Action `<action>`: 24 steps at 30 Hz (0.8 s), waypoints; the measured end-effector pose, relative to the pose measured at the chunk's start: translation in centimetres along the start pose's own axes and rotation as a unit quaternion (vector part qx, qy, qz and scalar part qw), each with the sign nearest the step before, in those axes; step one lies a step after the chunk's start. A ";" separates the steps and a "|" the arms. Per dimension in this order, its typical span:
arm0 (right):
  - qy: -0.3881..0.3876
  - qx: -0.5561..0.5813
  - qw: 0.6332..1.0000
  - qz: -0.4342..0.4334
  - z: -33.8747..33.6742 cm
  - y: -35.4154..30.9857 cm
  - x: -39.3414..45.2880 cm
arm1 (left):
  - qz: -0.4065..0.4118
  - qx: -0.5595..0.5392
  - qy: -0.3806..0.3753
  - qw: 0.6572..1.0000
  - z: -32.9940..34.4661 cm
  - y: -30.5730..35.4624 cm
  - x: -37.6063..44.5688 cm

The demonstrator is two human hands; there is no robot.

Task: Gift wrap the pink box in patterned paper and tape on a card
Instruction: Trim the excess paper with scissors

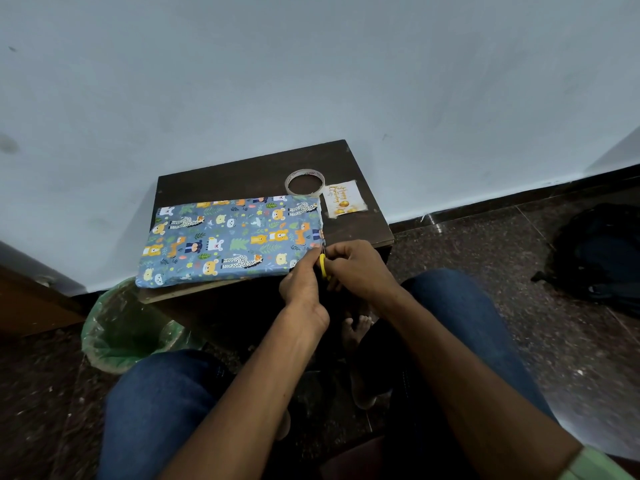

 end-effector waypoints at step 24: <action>-0.003 0.000 1.000 -0.007 0.0 0.0 0.5 | -0.003 -0.008 -0.003 1.000 -0.2 -0.2 0.5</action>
Point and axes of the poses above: each hand's wrist, its own x-axis towards the middle knuckle, its own z-axis out of the palm, y = z × x, the point moved 8 cm from there along x, towards the middle knuckle, and after that the axes turned 6 degrees about -y, right-handed, at the moved point
